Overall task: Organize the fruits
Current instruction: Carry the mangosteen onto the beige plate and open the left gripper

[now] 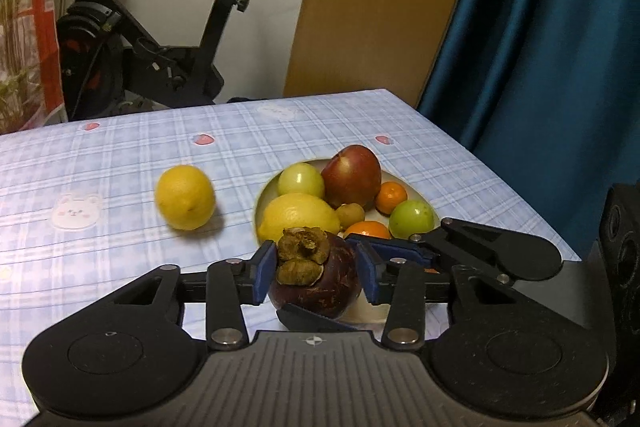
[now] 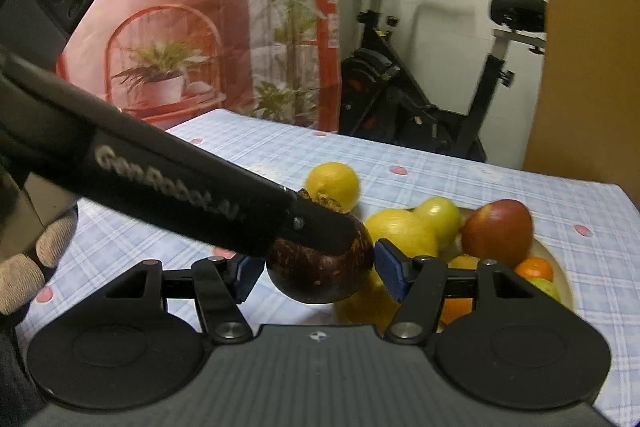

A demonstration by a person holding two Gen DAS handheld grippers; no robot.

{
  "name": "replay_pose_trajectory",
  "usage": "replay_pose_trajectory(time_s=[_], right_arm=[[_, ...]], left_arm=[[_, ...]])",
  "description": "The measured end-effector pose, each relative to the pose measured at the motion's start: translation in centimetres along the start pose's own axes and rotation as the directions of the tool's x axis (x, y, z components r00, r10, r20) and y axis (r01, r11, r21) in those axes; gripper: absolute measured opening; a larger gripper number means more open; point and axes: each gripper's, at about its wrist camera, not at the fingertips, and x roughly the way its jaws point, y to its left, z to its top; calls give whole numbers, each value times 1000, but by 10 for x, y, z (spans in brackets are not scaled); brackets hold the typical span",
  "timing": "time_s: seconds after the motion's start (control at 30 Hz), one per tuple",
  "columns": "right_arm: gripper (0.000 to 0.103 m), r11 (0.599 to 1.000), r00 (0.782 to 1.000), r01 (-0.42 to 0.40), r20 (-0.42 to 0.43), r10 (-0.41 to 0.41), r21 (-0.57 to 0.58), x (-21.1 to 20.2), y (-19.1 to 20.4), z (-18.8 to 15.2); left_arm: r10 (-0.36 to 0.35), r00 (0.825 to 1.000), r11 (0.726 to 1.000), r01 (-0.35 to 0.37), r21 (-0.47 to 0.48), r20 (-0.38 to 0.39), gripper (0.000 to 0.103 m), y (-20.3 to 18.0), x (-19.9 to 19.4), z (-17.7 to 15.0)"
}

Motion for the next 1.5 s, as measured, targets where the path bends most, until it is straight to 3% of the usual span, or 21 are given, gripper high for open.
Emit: replay_pose_trajectory(time_s=[0.33, 0.7, 1.17, 1.5], right_arm=[[63, 1000, 1000, -8, 11, 8, 7, -6, -3, 1], [63, 998, 996, 60, 60, -61, 26, -19, -19, 6], [63, 986, 995, 100, -24, -98, 131, -38, -48, -19], [63, 992, 995, 78, -69, -71, 103, -24, -43, -23]], left_arm=[[1, 1000, 1000, -2, -16, -14, 48, -2, 1, 3], [-13, 1000, 999, 12, 45, 22, 48, -26, 10, 21], [-68, 995, 992, 75, 98, -76, 48, -57, 41, 8], [-60, 993, 997, 65, 39, -106, 50, -42, 50, 0]])
